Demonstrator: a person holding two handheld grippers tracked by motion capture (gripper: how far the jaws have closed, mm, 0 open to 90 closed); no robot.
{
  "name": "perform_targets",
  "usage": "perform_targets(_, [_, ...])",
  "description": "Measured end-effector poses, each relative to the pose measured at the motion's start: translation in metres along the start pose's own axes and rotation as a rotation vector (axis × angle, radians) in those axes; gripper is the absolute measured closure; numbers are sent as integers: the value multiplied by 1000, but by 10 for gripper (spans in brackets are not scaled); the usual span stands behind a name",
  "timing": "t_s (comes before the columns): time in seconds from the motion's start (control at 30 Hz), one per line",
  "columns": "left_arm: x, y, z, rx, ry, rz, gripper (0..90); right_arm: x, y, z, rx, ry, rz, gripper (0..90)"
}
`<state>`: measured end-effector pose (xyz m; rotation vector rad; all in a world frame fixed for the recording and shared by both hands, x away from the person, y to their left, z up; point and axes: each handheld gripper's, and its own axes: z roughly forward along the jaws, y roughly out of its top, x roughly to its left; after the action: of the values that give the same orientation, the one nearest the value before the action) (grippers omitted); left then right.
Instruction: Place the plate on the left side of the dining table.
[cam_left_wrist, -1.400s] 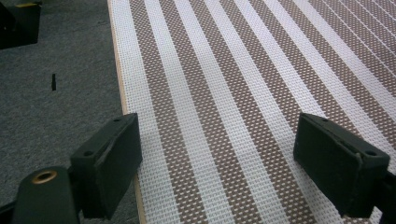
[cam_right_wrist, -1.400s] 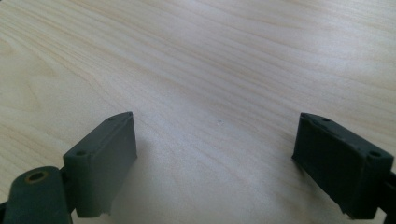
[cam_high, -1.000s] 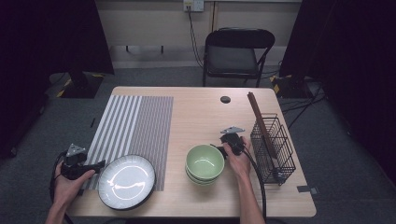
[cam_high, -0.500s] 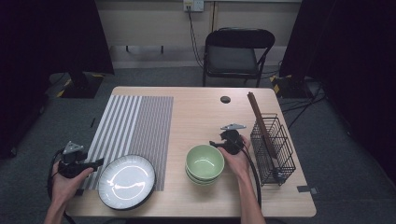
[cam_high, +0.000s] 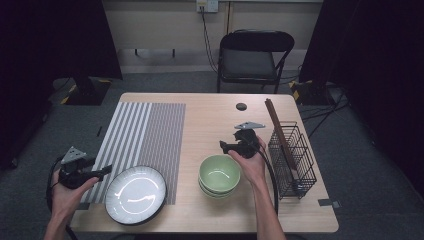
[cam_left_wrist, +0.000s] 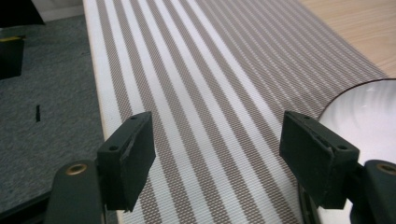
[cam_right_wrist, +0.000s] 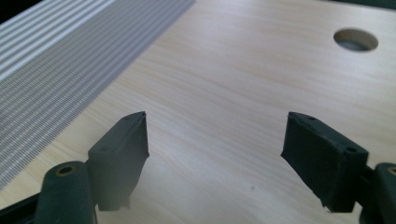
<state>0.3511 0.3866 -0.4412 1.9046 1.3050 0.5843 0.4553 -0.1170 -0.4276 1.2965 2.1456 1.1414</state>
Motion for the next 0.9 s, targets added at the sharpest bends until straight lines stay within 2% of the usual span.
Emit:
perform_targets(0.1, [-3, 2, -2, -6, -16, 1, 278, 6, 6, -5, -20, 21, -10, 238])
perform_targets(0.13, [-7, 3, -3, -4, -39, 17, 257, 13, 13, -10, -34, 43, -23, 246])
perform_targets(0.17, [-7, 3, -3, -4, -39, 17, 245, 13, 13, -10, -34, 43, -23, 246])
perform_targets(0.2, [-10, 3, -3, 2, -43, 26, 242, 23, 20, -15, -46, 70, -35, 258])
perform_targets(0.27, [-11, 3, -3, 0, -48, 30, 229, 31, 24, -19, -58, 89, -48, 271])
perform_targets(0.3, [-12, 3, -3, 0, -69, 27, 229, 36, 27, -20, -62, 94, -58, 281])
perform_targets(0.37, [-16, 3, -5, 3, -70, 36, 230, 46, 31, -22, -61, 93, -74, 288])
perform_targets(0.4, [-17, 4, -5, 3, -75, 36, 232, 53, 33, -22, -67, 123, -78, 295])
perform_targets(0.47, [-19, 4, -4, 0, -98, 16, 233, 63, 37, -22, -67, 152, -94, 313])
perform_targets(0.53, [-21, 5, -4, -10, -100, 9, 234, 76, 40, -20, -61, 187, -120, 325])
perform_targets(0.6, [-22, 6, -5, -15, -99, 14, 244, 86, 42, -17, -58, 219, -131, 344])
perform_targets(0.67, [-24, 6, -5, -16, -122, 15, 248, 97, 44, -14, -54, 259, -137, 366])
perform_targets(0.77, [-26, 7, -5, -11, -146, 25, 286, 111, 44, -9, -41, 293, -152, 384])
perform_targets(0.83, [-27, 7, -4, -11, -143, 29, 303, 123, 44, -6, -30, 316, -174, 401])
perform_targets(0.9, [-26, 6, -3, -16, -160, 22, 335, 134, 44, -4, -21, 341, -183, 411])
